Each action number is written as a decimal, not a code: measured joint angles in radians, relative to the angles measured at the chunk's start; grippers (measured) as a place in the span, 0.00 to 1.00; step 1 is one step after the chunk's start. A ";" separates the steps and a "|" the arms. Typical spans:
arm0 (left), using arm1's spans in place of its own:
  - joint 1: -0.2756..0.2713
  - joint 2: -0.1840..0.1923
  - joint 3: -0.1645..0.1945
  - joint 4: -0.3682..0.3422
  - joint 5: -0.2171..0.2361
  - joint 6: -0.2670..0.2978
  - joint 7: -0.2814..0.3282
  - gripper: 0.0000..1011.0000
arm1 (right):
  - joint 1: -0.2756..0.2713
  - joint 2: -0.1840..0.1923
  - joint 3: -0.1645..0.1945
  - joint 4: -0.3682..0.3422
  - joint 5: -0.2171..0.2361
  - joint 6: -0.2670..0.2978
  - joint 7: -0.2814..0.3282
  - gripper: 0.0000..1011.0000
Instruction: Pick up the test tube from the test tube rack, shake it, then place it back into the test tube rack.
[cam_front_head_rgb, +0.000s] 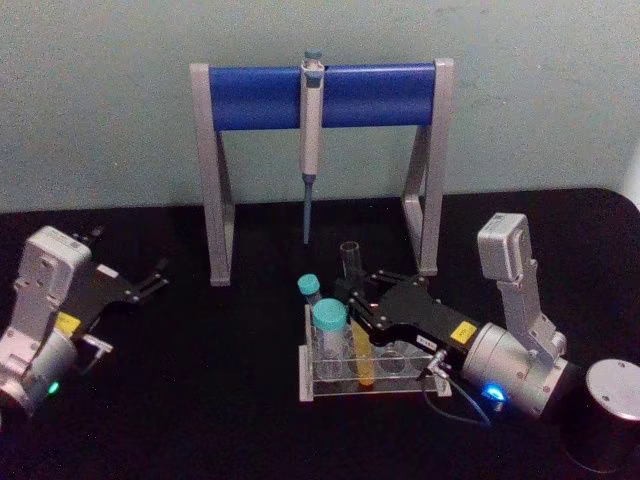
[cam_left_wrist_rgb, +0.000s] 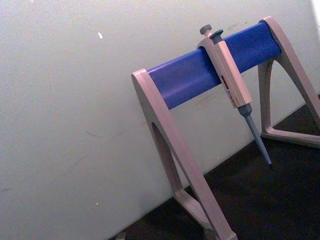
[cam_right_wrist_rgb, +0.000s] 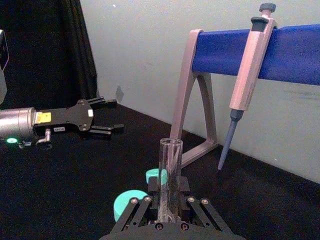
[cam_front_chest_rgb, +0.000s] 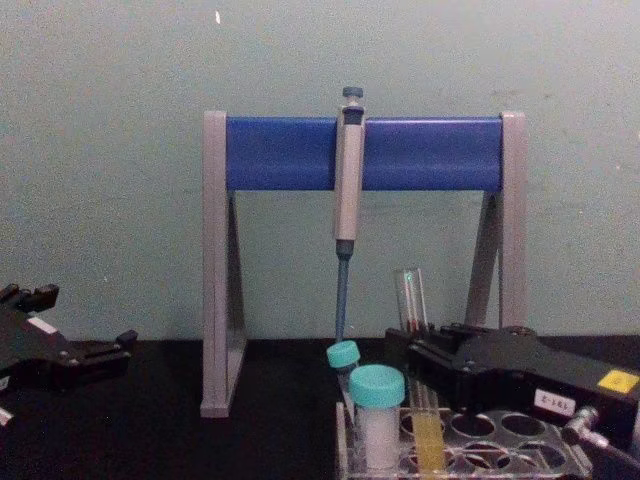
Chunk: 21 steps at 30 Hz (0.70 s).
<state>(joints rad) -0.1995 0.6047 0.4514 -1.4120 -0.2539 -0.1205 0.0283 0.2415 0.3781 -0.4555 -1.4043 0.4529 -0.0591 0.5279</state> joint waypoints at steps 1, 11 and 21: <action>0.000 0.000 0.000 0.000 0.000 0.000 0.000 0.99 | -0.001 0.000 0.000 0.000 0.000 -0.005 0.000 0.23; 0.000 0.000 0.000 0.000 0.000 0.000 0.000 0.99 | -0.017 -0.010 0.017 -0.002 0.014 -0.074 0.015 0.23; 0.000 0.000 0.000 0.000 0.000 0.000 0.000 0.99 | -0.044 -0.015 0.033 -0.014 0.040 -0.102 0.023 0.23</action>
<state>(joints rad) -0.1996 0.6047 0.4514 -1.4120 -0.2539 -0.1205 0.0283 0.1973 0.3634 -0.4225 -1.4179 0.4926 -0.1613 0.5509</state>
